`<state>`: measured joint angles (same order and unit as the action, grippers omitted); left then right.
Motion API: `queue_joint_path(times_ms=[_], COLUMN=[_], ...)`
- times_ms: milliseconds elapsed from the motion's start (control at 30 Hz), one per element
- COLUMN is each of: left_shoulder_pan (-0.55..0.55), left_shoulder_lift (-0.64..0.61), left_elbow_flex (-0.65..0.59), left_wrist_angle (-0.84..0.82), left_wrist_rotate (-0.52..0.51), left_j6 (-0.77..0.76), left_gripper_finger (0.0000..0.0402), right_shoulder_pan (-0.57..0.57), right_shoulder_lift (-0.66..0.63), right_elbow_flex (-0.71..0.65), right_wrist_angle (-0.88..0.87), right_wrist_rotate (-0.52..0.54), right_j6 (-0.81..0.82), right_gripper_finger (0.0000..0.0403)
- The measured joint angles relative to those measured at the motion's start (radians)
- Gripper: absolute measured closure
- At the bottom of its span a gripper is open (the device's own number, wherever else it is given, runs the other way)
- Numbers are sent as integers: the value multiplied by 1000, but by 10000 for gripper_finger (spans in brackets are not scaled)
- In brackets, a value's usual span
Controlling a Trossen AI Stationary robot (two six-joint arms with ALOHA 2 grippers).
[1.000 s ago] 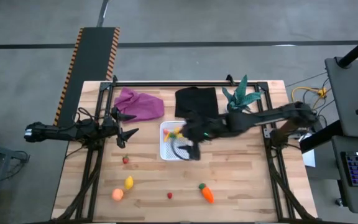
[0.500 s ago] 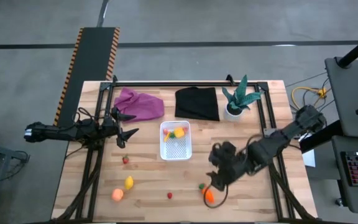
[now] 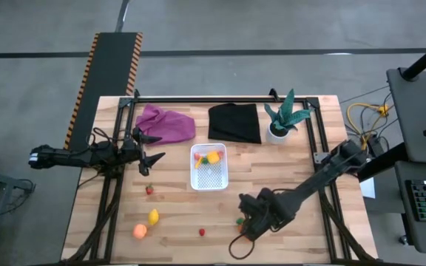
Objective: Pick and placing Produce into tupperware
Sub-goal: Put the orange carrot into the white bin
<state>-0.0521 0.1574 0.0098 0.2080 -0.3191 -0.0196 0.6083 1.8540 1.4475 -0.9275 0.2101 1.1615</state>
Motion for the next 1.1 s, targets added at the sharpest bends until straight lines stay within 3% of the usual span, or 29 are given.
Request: queue_joint_path(times_ms=[367, 567, 1100], left_shoulder_pan=[0, 0, 0], left_shoulder_lift=[3, 5, 6], left_elbow_flex=[0, 0, 0], left_wrist_angle=[1, 0, -16], left_wrist_rotate=[0, 0, 1], left_j6=[0, 0, -2], left_gripper_finger=[111, 111, 111], right_shoulder_pan=[13, 19, 20], right_shoulder_lift=[89, 152, 288], right_elbow_flex=[34, 83, 105], right_wrist_angle=[71, 73, 65], right_wrist_rotate=[-20, -91, -114], right_j6=[159, 167, 146], right_gripper_finger=[59, 70, 74])
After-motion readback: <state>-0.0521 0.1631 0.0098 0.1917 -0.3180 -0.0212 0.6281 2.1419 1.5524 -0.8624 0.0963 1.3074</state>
